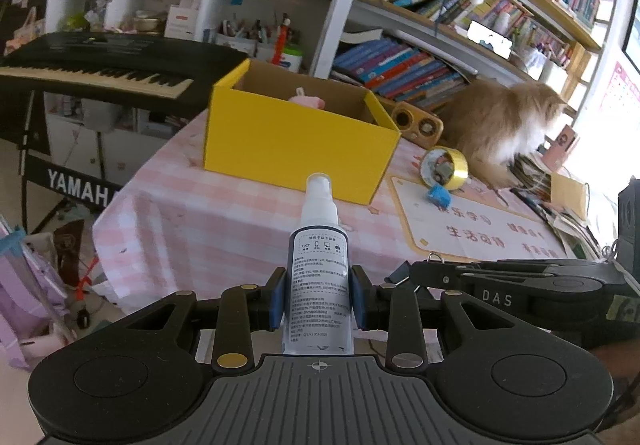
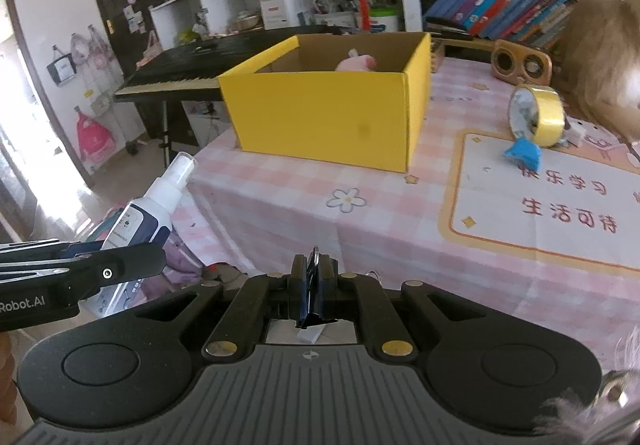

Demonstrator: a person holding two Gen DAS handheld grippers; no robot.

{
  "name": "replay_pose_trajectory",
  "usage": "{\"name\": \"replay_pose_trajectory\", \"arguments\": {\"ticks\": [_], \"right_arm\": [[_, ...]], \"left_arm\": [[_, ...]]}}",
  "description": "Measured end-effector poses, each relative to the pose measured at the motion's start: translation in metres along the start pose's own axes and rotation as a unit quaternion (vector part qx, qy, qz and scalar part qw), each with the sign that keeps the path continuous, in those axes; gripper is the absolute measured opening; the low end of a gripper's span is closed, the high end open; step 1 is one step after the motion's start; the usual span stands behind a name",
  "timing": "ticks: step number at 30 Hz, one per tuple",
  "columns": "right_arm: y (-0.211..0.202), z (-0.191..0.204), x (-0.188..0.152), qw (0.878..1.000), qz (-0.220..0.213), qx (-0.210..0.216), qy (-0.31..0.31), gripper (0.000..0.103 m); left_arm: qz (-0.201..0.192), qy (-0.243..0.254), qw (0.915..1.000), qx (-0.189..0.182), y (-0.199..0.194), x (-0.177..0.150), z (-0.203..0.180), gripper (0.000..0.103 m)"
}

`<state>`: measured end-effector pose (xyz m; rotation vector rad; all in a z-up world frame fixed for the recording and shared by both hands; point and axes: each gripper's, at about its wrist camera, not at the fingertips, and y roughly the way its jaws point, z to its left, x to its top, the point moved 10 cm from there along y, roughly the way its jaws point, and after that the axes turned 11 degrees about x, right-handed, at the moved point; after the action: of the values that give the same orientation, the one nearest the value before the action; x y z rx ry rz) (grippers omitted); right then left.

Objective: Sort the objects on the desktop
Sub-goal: 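Carry the spray bottle and binder clip toward the yellow box with both grippers, then lower the bottle and clip into the yellow box and open both grippers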

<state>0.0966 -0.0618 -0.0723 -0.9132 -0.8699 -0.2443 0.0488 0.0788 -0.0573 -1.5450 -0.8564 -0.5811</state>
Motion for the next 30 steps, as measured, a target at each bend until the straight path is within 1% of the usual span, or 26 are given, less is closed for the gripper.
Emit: {"name": "replay_pose_trajectory", "arguments": {"ticks": [9,14,24,30], "right_arm": [[0.013,0.011,0.005,1.0,0.01,0.019,-0.015,0.005],[0.016,0.014,0.009,1.0,0.01,0.021,-0.02,0.005],[0.017,0.0,0.022,1.0,-0.001,0.012,-0.022,0.005],[0.024,-0.01,0.04,0.999,-0.014,0.015,-0.031,0.005]], "left_arm": [[-0.002,-0.008,0.9999,0.013,-0.001,0.002,0.011,0.031],[-0.005,-0.01,0.9998,0.015,0.003,0.007,0.012,0.031],[-0.006,0.001,1.0,0.004,0.02,0.019,-0.001,0.031],[-0.02,0.004,0.9998,0.007,0.033,0.04,-0.006,0.031]]}}
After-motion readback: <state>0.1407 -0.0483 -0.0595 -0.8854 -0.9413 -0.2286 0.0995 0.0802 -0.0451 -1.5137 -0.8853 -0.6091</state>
